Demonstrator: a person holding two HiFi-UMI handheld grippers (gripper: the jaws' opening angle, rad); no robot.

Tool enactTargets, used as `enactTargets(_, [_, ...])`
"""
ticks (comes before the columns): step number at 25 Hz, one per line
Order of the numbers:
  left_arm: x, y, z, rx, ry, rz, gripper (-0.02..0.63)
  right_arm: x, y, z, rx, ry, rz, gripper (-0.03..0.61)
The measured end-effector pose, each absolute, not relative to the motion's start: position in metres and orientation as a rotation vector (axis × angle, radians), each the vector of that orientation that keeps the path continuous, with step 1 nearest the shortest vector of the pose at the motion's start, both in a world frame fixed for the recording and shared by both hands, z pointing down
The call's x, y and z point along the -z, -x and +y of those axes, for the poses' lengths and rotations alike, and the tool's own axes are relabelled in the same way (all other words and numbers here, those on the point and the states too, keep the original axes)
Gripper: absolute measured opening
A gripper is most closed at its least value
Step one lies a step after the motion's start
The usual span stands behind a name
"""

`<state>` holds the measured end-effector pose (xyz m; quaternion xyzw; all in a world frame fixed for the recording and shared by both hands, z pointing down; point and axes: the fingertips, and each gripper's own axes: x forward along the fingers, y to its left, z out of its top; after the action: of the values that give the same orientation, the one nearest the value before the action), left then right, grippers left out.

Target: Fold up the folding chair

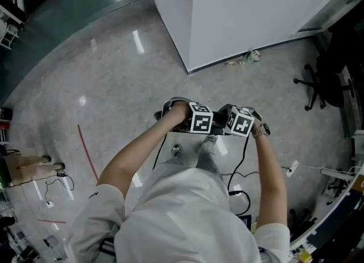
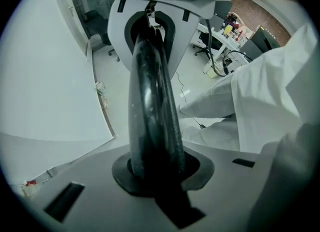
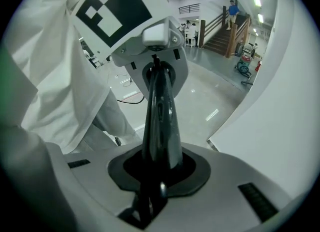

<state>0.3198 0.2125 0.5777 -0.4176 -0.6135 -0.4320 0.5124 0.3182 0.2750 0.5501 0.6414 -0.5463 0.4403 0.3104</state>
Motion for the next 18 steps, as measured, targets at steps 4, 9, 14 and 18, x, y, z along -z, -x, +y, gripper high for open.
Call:
enactTargets(4, [-0.579,-0.348,0.219,1.030,0.960,-1.514,0.071,-0.552,-0.343,0.282,-1.167,-1.697,-1.449,0.060])
enactTargets(9, [-0.580,-0.381,0.238,1.084,0.976,-1.511,0.071,-0.553,-0.373,0.300,-1.198,-1.696,-1.471,0.059])
enactTargets(14, [-0.586,-0.399,0.247,1.114,0.981,-1.501,0.071,-0.555,-0.391,0.308,-1.160,-1.699,-1.471,0.060])
enactTargets(18, [-0.587,-0.405,0.247,1.126,0.993,-1.492,0.072,-0.556,-0.396,0.307,-1.157,-1.693,-1.493,0.058])
